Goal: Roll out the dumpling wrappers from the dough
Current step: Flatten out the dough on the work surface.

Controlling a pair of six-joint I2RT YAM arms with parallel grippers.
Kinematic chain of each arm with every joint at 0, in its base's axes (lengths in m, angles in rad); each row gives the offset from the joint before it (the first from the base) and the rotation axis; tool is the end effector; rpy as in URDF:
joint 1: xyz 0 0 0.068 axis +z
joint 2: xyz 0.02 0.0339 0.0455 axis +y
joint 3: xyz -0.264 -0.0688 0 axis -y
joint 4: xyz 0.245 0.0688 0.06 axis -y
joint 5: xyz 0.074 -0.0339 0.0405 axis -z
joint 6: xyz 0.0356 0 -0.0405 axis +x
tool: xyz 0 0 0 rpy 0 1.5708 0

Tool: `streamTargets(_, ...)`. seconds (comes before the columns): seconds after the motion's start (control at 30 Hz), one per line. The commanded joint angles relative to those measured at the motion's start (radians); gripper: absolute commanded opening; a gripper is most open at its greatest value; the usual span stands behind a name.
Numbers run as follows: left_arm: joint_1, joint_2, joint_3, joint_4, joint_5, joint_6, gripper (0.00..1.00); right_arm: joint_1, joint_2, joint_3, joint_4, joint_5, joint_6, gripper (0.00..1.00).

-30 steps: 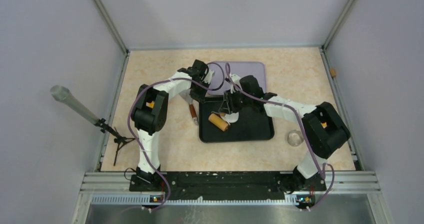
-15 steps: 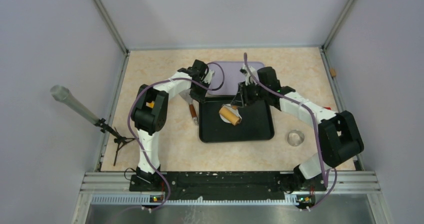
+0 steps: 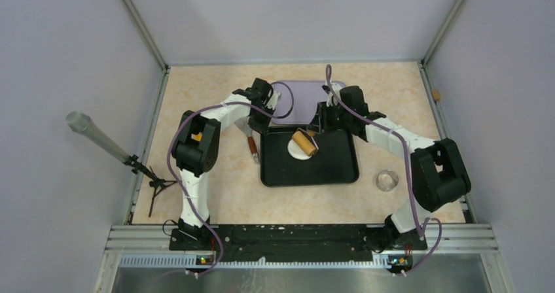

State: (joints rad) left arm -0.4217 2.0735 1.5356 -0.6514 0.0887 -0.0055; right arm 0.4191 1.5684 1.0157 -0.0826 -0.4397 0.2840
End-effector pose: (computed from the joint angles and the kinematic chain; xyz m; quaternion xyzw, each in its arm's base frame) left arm 0.3902 -0.1785 0.1693 0.2109 0.9580 -0.0827 0.1759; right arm 0.3089 0.1542 0.2369 -0.1569 0.8625 0.3343 0.3461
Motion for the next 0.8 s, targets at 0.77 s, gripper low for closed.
streamTargets(0.77, -0.003, 0.040, 0.003, 0.047, -0.066, -0.017, 0.00, 0.105, 0.140, -0.062, -0.105, 0.110, -0.141, 0.00)
